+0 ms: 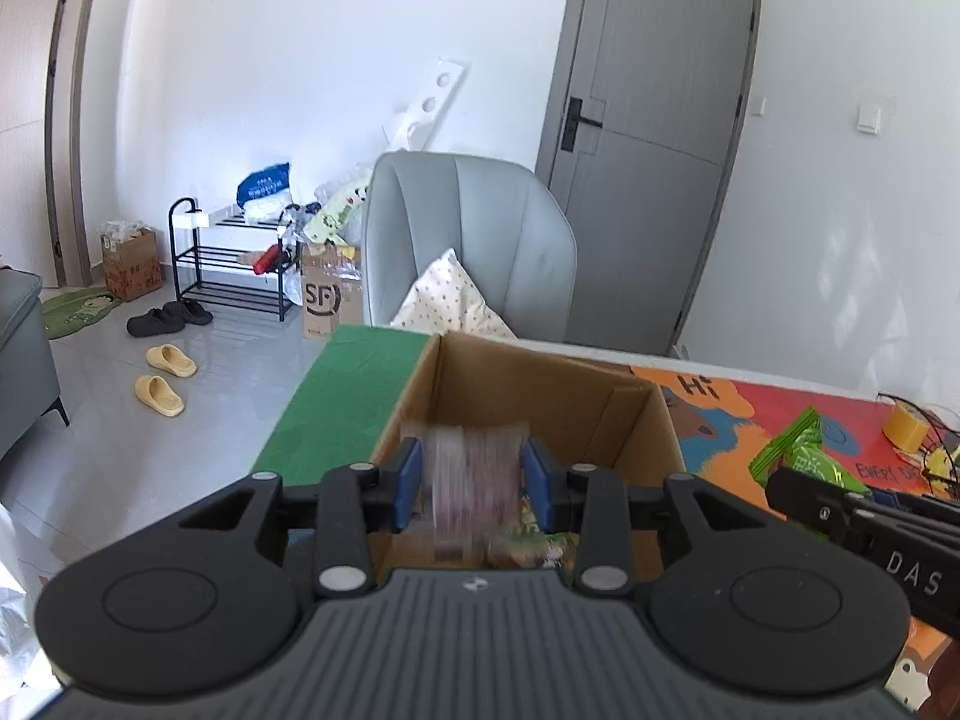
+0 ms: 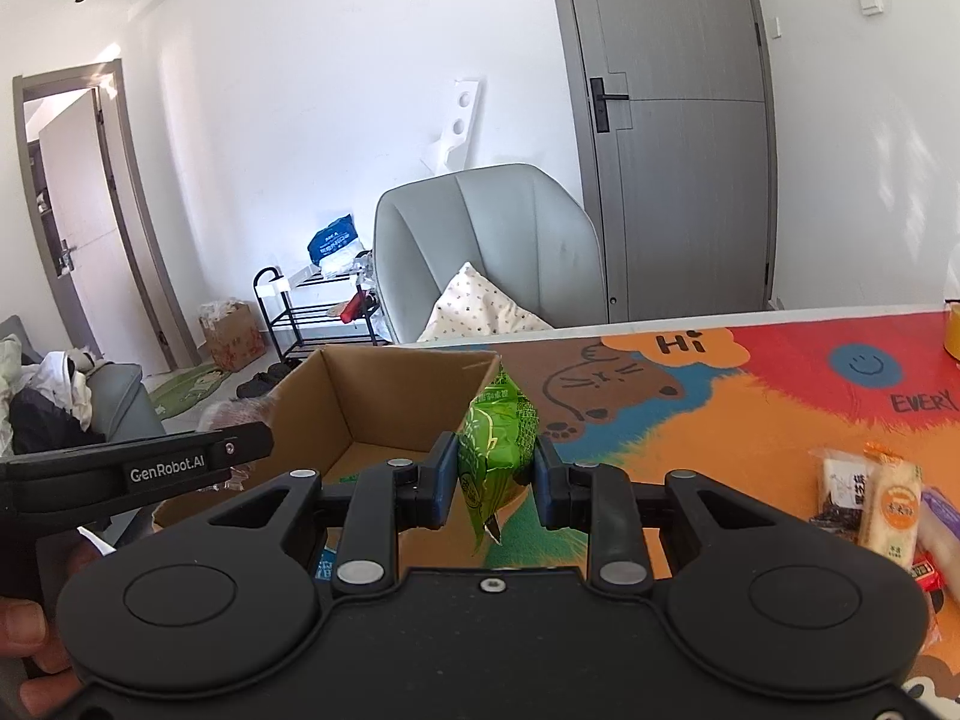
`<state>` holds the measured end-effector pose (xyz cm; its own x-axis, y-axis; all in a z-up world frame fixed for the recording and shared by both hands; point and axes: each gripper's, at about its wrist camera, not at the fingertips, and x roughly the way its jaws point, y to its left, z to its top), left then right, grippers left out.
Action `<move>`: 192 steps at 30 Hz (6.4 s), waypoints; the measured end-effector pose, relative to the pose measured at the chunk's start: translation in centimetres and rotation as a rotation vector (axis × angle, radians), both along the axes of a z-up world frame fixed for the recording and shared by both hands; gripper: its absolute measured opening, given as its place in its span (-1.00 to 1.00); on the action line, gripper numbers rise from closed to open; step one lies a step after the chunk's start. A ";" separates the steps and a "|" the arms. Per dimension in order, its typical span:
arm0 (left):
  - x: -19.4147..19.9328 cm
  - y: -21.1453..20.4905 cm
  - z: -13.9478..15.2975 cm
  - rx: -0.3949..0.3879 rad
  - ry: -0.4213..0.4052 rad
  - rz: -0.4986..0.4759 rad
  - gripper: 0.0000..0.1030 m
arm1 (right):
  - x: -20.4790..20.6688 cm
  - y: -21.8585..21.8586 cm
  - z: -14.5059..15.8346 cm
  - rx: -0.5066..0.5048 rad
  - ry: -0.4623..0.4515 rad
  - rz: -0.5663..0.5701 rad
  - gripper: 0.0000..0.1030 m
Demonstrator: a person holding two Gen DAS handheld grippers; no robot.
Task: Organize snacks
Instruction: 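Carry the cookie pack and green candy over the cardboard box, then open both grippers to drop the snacks into the box, then move both tools back toward the snacks on the table, then grasp the orange-label rice cake pack with the left gripper while the right grasps the purple bar, then carry the rice cake pack and purple bar over the cardboard box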
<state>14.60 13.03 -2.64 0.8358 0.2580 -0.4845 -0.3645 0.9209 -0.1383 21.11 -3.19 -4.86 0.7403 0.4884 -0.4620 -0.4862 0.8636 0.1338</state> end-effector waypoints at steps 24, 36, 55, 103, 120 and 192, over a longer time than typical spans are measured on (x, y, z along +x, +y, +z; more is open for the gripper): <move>-2.4 2.1 0.6 -0.008 -0.009 0.087 0.77 | 0.0 2.9 0.5 -0.010 0.003 0.013 -0.06; -1.6 -1.6 0.7 0.011 -0.001 0.021 0.88 | -0.7 -2.4 -0.5 0.007 0.031 -0.101 0.30; -0.6 -8.8 0.3 0.003 0.005 -0.109 0.92 | -2.2 -11.3 -0.7 0.029 0.035 -0.256 0.48; 11.0 -25.0 -5.3 0.059 0.165 -0.400 0.88 | 5.3 -25.7 -7.2 0.063 0.206 -0.492 0.05; 13.3 -28.6 -7.5 0.076 0.204 -0.480 0.75 | 5.8 -26.7 -9.2 0.117 0.255 -0.422 -0.29; 4.0 -8.5 -0.1 0.026 0.022 -0.115 -0.33 | 3.3 -9.8 -1.5 -0.026 0.052 -0.239 -0.38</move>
